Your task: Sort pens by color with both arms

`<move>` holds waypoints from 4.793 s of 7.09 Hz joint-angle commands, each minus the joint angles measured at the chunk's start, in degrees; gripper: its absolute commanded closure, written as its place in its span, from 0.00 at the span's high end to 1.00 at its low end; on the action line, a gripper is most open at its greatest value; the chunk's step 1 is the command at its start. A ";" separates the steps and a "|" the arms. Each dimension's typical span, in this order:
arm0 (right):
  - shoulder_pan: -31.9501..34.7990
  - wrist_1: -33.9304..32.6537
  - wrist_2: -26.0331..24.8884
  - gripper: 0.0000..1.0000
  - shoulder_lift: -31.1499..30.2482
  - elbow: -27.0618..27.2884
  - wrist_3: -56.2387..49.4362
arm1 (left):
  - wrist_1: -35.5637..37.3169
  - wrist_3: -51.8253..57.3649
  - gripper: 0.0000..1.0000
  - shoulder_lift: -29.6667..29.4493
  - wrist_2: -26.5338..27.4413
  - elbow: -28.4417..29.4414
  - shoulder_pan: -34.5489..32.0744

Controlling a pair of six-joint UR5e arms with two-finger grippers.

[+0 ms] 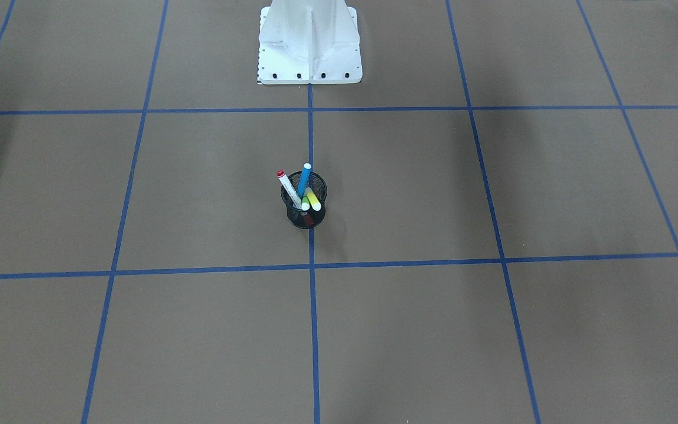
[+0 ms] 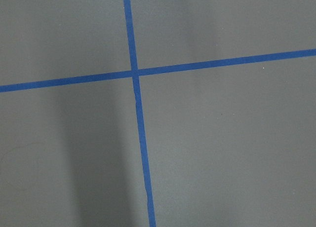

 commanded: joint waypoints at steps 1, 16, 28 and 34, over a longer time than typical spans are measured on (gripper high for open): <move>0.00 0.04 0.01 1.00 -0.01 0.10 0.00 | -0.01 -0.05 1.00 0.00 0.07 -0.18 -0.01; -23.17 0.04 3.36 1.00 21.15 7.48 18.16 | 0.08 -2.77 1.00 -11.07 -5.64 -3.44 4.71; -54.64 -3.22 -3.32 0.98 52.11 -3.32 80.84 | -0.09 -9.37 1.00 -17.93 -5.82 0.79 9.66; -56.86 4.08 -4.39 0.72 51.93 -10.01 80.33 | -0.09 -9.19 1.00 -18.02 -5.82 1.14 9.66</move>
